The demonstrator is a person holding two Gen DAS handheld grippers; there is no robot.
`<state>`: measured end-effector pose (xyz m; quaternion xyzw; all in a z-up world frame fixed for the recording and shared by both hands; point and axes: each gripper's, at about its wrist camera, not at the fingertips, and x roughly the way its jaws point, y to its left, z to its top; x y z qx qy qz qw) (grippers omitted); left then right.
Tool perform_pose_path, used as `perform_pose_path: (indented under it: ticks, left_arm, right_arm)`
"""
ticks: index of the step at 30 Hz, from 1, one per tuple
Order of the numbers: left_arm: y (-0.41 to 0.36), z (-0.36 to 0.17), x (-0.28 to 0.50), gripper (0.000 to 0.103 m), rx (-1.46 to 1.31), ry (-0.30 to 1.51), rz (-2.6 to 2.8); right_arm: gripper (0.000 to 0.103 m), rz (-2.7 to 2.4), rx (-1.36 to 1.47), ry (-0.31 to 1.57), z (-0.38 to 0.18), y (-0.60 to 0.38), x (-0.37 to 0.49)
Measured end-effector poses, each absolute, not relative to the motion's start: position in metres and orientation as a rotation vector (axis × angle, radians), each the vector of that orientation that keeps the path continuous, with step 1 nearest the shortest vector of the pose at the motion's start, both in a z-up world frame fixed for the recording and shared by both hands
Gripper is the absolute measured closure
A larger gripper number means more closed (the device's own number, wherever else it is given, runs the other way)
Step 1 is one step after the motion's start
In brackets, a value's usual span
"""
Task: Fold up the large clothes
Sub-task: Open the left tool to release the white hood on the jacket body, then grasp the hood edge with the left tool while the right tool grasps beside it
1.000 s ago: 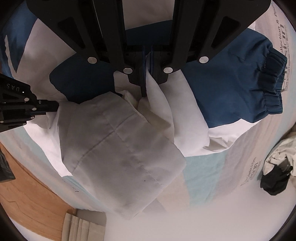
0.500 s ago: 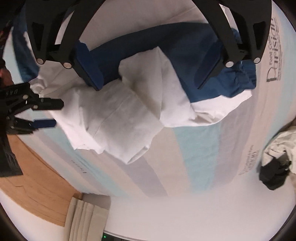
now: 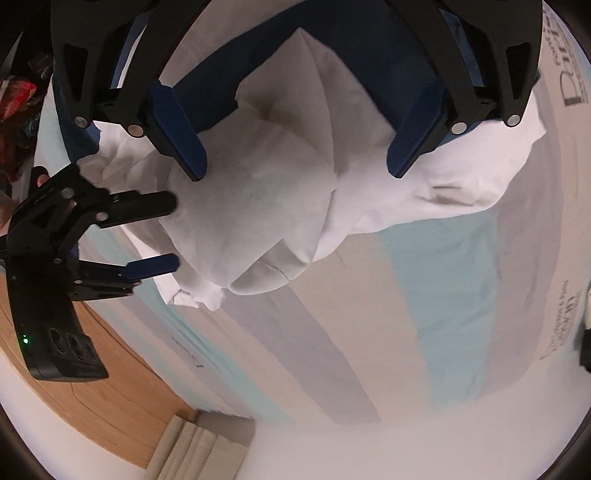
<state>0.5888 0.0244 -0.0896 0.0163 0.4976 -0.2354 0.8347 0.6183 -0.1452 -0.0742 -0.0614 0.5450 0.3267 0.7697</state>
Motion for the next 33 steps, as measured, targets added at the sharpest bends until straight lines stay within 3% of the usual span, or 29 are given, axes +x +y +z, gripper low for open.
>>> perform_pose_path:
  ticks: [3, 5, 7, 10, 14, 22, 33]
  left_arm:
    - [0.02, -0.094, 0.596, 0.029, 0.029, 1.072, -0.516]
    - [0.018, -0.097, 0.599, 0.046, 0.02, 1.088, -0.514]
    - [0.016, -0.099, 0.599, 0.057, 0.015, 1.093, -0.51]
    - [0.016, -0.095, 0.592, 0.074, 0.014, 1.077, -0.505]
    - [0.016, -0.083, 0.577, 0.09, 0.01, 1.036, -0.483]
    - [0.01, -0.058, 0.529, 0.094, 0.008, 0.963, -0.433]
    - [-0.006, -0.072, 0.46, 0.094, -0.012, 0.978, -0.396]
  right_arm:
    - [0.025, 0.709, -0.11, 1.213, -0.086, -0.144, 0.627]
    - [0.031, 0.715, -0.085, 1.232, -0.091, -0.142, 0.63]
    - [0.054, 0.726, -0.086, 1.241, -0.094, -0.139, 0.63]
    - [0.081, 0.741, -0.098, 1.243, -0.093, -0.137, 0.626]
    - [0.089, 0.733, -0.092, 1.211, -0.08, -0.135, 0.612]
    - [0.089, 0.703, -0.17, 1.088, -0.049, -0.13, 0.55]
    - [0.089, 0.661, -0.216, 1.096, -0.066, -0.131, 0.476]
